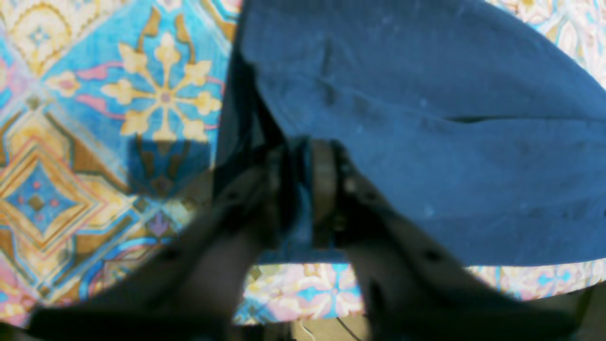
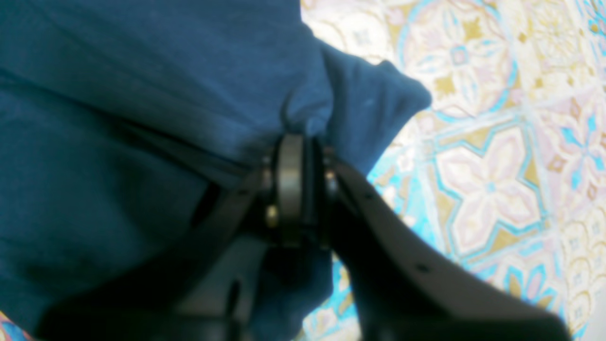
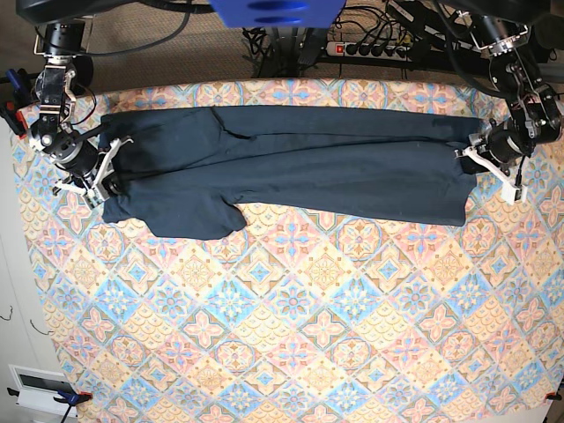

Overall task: Layout the t-shirt on the table in an organized manner, then fold the t-shirt properly
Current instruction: 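Release both grippers and move them to the ends of the strip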

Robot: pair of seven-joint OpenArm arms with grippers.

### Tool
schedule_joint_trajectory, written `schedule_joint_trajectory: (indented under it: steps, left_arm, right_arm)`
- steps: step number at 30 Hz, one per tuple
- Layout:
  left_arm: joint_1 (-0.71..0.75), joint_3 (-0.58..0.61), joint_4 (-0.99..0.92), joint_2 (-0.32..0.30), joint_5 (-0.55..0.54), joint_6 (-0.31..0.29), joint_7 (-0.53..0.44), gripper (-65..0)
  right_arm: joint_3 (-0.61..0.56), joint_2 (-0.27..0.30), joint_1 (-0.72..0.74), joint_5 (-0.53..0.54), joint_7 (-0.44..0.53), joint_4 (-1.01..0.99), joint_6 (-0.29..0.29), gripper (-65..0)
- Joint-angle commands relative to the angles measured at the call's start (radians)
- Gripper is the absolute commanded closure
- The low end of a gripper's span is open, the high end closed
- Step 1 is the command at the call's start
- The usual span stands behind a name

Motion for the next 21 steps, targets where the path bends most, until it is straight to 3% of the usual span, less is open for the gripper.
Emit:
schedule_joint_trajectory:
  steps: [1, 5, 9, 15, 18, 21]
  left_arm:
    - [-0.004, -0.021, 0.051, -0.015, -0.01, -0.004, -0.014, -18.2]
    - [0.002, -0.09, 0.081, -0.012, -0.058, -0.001, 0.01, -31.2]
    - [-0.022, -0.242, 0.081, 0.015, -0.175, -0.001, 0.003, -42.7]
    - [-0.153, -0.417, 0.078, 0.087, -0.208, 0.002, 0.004, -44.3]
    - [-0.2, -0.411, 0.075, 0.104, -0.204, 0.002, 0.004, -44.3]
    - [-0.251, -0.342, 0.011, 0.117, -0.142, 0.002, -0.002, -44.3]
  right_arm:
    - [0.012, 0.021, 0.012, 0.014, 0.02, 0.018, -0.005, -11.0]
    - [0.052, 0.02, 0.012, 0.012, 0.016, 0.044, -0.005, -16.7]
    - [0.122, 0.015, 0.012, 0.012, -0.045, 0.121, -0.005, -18.8]
    - [0.147, 0.015, 0.018, 0.012, -0.054, 0.204, -0.005, -18.8]
    - [0.141, 0.015, 0.019, 0.012, -0.059, 0.207, -0.005, -18.8]
    - [0.053, 0.015, 0.107, 0.012, -0.134, 0.195, -0.005, -18.9]
